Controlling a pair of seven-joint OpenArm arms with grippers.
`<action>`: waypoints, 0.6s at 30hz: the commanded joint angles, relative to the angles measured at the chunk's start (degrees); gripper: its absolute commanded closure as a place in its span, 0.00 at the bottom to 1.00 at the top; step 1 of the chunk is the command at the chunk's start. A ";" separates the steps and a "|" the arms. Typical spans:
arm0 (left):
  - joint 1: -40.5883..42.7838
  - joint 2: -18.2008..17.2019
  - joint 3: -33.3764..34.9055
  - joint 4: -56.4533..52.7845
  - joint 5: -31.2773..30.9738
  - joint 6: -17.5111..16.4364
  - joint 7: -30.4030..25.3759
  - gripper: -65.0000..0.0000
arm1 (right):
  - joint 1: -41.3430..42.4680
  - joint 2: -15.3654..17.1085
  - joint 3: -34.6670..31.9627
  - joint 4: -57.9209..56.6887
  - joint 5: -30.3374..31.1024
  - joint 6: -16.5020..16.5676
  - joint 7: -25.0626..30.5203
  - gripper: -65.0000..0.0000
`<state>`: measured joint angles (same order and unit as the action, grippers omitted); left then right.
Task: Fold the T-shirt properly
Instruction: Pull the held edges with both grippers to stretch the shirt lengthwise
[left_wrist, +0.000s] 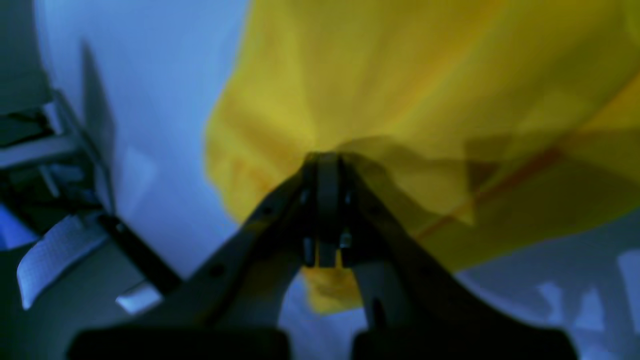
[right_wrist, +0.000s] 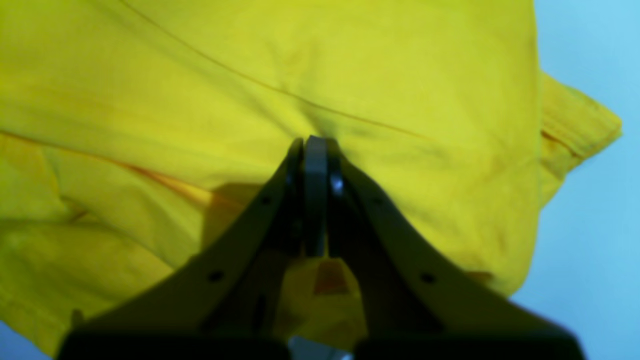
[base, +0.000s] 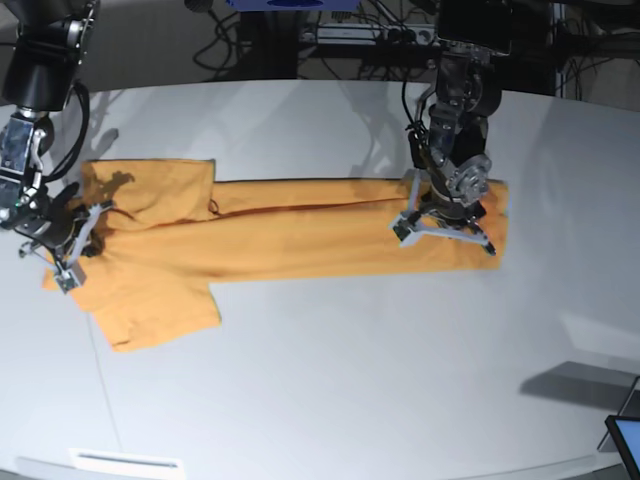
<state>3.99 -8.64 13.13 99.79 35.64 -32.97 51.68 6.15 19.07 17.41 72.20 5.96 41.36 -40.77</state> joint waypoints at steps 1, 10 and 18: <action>-0.87 -0.19 -0.16 1.71 0.71 0.66 -0.03 1.00 | -0.83 1.19 0.13 -0.42 -5.56 -1.36 -6.48 1.00; -1.40 -0.28 -0.25 2.06 0.71 0.66 -0.03 1.00 | -1.45 0.23 0.22 6.08 -5.56 -1.36 -6.65 1.00; -1.57 -1.07 -0.25 2.23 0.71 0.66 -0.03 1.00 | -1.71 -0.04 -0.13 14.35 -5.56 -1.36 -8.41 0.88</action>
<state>3.29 -9.39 13.06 100.77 35.75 -32.97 51.68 3.33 18.09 17.12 85.45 -0.05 40.21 -49.95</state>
